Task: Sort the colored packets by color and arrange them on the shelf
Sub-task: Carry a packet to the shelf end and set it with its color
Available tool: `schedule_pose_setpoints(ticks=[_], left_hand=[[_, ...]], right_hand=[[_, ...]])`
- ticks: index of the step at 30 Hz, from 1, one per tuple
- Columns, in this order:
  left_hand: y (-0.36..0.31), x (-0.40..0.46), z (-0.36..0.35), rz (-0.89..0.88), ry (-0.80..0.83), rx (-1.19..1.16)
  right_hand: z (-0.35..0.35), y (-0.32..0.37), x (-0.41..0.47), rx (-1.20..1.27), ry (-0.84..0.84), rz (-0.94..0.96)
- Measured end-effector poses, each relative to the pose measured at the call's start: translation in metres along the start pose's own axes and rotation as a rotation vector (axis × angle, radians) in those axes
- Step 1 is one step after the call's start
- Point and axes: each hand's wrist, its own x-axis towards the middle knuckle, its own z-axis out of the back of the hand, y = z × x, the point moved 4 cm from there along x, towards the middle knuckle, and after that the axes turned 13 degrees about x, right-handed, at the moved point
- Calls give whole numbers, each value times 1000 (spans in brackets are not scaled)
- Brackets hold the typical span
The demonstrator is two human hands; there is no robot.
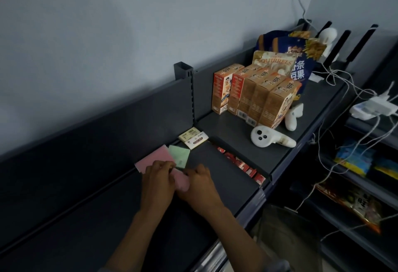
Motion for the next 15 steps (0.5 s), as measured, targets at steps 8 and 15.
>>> schedule_pose_setpoints(ticks=[8, 15], left_hand=[[-36, -2, -9, -35, -42, -210], [-69, 1, -5, 19, -30, -490]], right_hand=[[33, -34, -11, 522, -166, -291], [60, -63, -18, 852, -276, -254]])
